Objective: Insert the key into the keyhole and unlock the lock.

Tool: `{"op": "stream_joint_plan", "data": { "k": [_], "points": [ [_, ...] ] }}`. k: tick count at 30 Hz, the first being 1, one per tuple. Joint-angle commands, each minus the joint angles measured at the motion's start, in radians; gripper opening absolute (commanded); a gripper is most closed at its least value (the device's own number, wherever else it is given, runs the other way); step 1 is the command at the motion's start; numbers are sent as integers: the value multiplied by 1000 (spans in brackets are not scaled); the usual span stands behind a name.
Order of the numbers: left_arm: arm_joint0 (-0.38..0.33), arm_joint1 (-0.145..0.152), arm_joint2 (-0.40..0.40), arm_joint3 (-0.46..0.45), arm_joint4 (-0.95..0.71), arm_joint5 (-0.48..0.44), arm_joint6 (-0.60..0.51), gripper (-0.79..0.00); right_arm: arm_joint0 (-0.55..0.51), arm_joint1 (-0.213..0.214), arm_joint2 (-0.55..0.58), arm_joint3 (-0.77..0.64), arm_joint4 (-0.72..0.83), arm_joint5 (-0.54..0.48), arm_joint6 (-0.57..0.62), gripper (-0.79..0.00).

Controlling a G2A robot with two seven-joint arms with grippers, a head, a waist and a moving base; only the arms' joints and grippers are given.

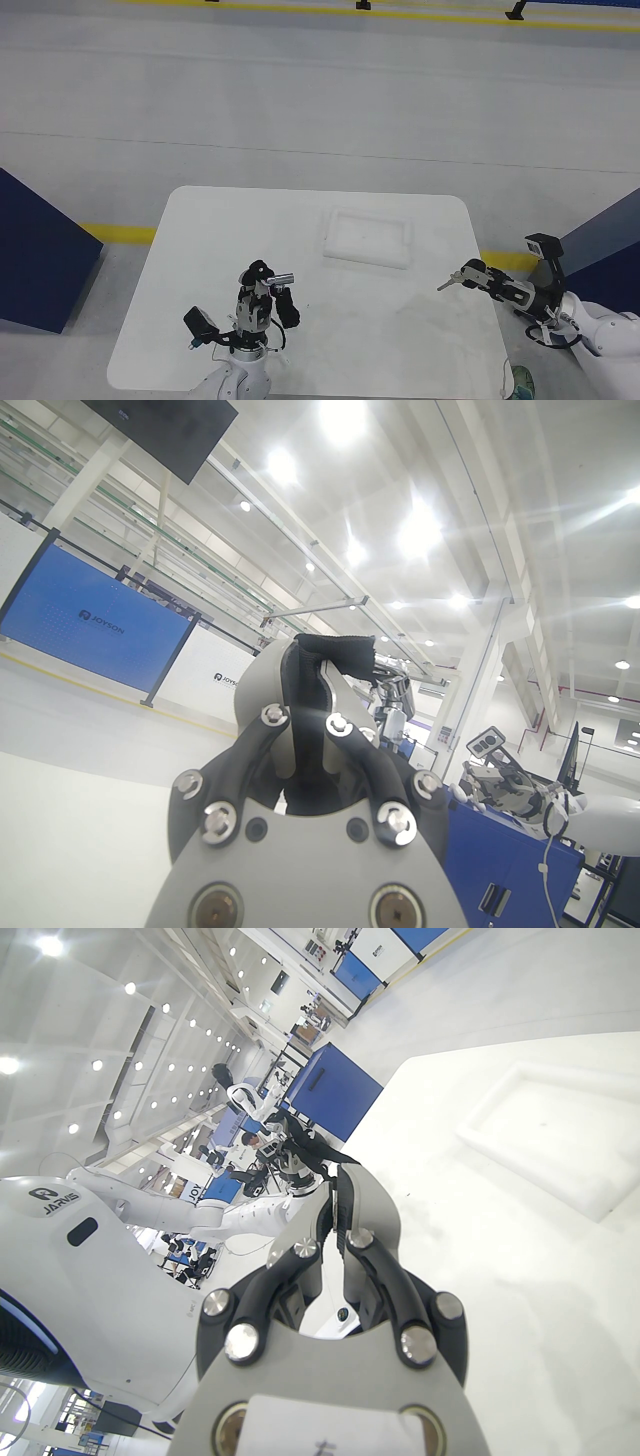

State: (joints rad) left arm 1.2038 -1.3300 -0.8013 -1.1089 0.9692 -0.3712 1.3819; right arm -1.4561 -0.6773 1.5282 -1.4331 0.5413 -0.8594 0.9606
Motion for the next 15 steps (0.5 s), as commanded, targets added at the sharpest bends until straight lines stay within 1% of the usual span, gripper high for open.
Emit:
{"op": "stream_joint_plan", "data": {
  "k": [1, 7, 15],
  "points": [
    [0, 0, 0, 0, 0, 0, 0, -785, -4, -2, -8, -12, -3, 28, -14, -785],
    [0, 0, 0, 0, 0, 0, 0, -785, -20, -13, -49, -40, 55, 129, -10, -785],
    [0, 0, 0, 0, 0, 0, 0, -785, -38, -30, -96, -40, 188, 259, 21, -785]
  ]
}}
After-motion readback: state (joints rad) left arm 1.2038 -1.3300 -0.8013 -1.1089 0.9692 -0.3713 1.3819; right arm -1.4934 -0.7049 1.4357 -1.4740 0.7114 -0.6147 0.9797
